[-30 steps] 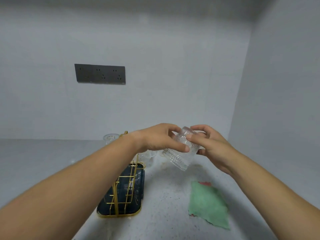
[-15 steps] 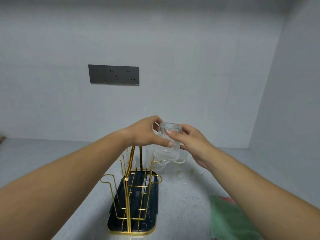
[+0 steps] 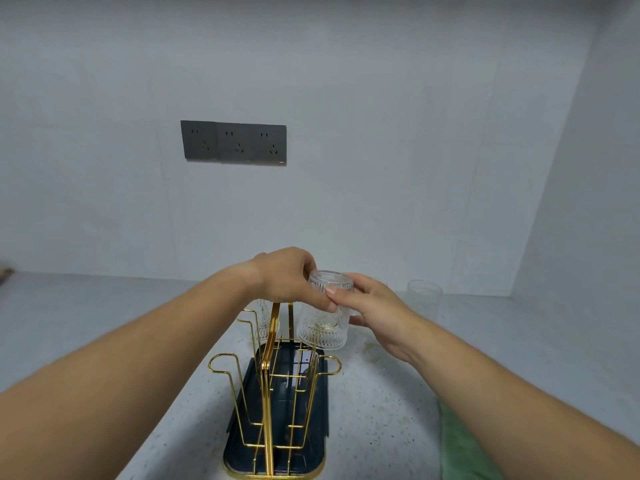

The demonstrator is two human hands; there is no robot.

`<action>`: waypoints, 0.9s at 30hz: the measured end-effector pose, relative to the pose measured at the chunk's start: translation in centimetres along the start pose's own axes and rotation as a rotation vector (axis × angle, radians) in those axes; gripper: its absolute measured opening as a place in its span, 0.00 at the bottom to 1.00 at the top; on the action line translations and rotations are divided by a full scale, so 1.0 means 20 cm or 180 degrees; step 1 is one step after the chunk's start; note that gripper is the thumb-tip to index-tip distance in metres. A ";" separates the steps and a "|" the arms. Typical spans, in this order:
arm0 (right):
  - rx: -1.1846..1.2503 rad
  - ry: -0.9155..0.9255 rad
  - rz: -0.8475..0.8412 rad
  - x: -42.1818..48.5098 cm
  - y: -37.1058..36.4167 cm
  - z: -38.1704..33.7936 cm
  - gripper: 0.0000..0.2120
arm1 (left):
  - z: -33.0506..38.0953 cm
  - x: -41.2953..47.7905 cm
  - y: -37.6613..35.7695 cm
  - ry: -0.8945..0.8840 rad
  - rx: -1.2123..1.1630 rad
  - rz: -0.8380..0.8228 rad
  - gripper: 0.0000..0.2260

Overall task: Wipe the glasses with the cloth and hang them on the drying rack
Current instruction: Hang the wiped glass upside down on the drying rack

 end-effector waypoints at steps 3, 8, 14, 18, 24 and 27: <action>0.0046 0.0046 -0.0030 -0.01 -0.01 0.02 0.15 | -0.01 0.00 0.00 0.0000 -0.0047 -0.0076 0.39; 0.0051 0.0017 -0.0130 -0.04 -0.03 0.08 0.16 | -0.03 0.01 -0.03 -0.0051 -0.0189 -0.0231 0.25; 0.0133 -0.0116 -0.0229 -0.03 -0.03 0.16 0.16 | -0.03 0.02 -0.04 0.0065 0.0016 -0.0417 0.25; 0.0024 -0.0211 -0.0289 -0.02 -0.05 0.20 0.21 | 0.02 0.02 -0.05 0.0344 0.0807 -0.0726 0.28; -0.0027 -0.0255 -0.0326 -0.03 -0.05 0.22 0.21 | 0.03 0.03 -0.06 0.0571 0.1497 -0.0825 0.24; -0.0046 -0.0272 -0.0342 -0.03 -0.04 0.22 0.17 | 0.03 0.03 -0.07 0.0549 0.1444 -0.0884 0.25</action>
Point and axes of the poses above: each hand's wrist, its own x-axis towards the middle knuckle, its own y-axis out of the back of the hand, z = x × y, the point moved 5 cm from there along x, towards the middle knuckle, and after that the axes turned 9 degrees about -z, right-handed, at the moved point
